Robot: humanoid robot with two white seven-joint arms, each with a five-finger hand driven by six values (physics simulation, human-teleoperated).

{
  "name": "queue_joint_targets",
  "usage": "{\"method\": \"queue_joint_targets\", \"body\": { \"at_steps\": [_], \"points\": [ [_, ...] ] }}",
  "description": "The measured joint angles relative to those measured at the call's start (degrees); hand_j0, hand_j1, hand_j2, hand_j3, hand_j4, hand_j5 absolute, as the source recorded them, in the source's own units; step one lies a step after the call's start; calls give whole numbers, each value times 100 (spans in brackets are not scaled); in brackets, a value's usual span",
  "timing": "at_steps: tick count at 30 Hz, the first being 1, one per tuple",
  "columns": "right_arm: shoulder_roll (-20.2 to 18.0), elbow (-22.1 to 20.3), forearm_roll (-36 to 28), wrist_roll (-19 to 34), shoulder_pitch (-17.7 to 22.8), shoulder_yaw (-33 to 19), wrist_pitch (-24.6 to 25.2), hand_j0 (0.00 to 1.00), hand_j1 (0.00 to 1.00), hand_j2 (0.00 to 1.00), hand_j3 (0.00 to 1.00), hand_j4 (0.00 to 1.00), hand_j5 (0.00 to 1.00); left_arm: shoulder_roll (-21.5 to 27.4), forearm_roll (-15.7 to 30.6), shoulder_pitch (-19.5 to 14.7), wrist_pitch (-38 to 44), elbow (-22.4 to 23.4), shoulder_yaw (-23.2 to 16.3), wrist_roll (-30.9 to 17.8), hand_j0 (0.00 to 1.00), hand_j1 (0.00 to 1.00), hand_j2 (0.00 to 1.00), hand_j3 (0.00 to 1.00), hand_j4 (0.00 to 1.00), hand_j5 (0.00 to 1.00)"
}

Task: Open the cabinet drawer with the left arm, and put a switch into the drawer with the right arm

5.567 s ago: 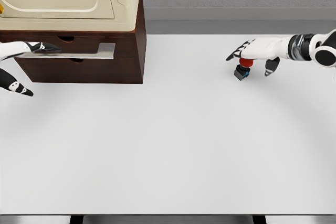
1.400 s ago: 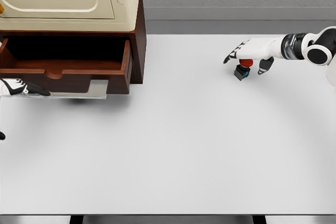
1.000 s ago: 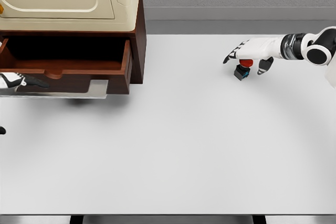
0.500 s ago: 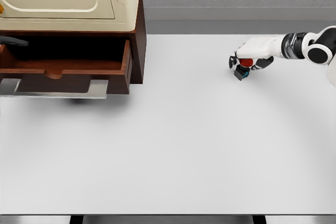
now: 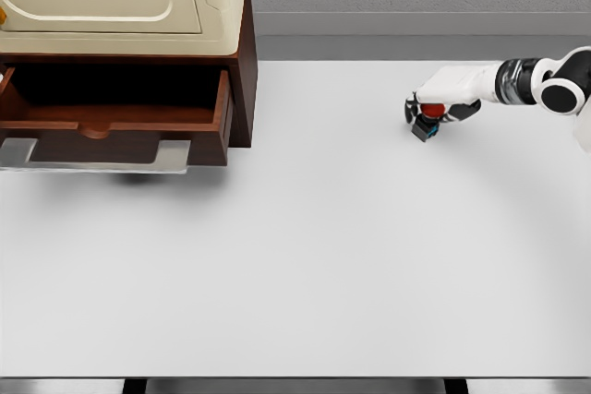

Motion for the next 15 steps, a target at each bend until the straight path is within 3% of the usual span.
{"method": "queue_joint_targets", "body": {
  "at_steps": [4, 6, 15],
  "points": [
    [-4, 0, -8, 1, 0, -2, -4, 47, 47, 47, 47, 47, 47, 0, 3, 0, 0, 5, -1, 0, 100, 100, 100, 100, 100, 100],
    [-6, 0, -12, 1, 0, -6, -4, 41, 41, 41, 41, 41, 41, -10, 0, 9, 0, 37, -4, 0, 100, 100, 100, 100, 100, 100],
    [2, -37, -105, 2, -9, -246, -7, 37, 37, 37, 37, 37, 37, -39, -25, 9, 0, 33, -7, 0, 100, 100, 100, 100, 100, 100]
  ]
}}
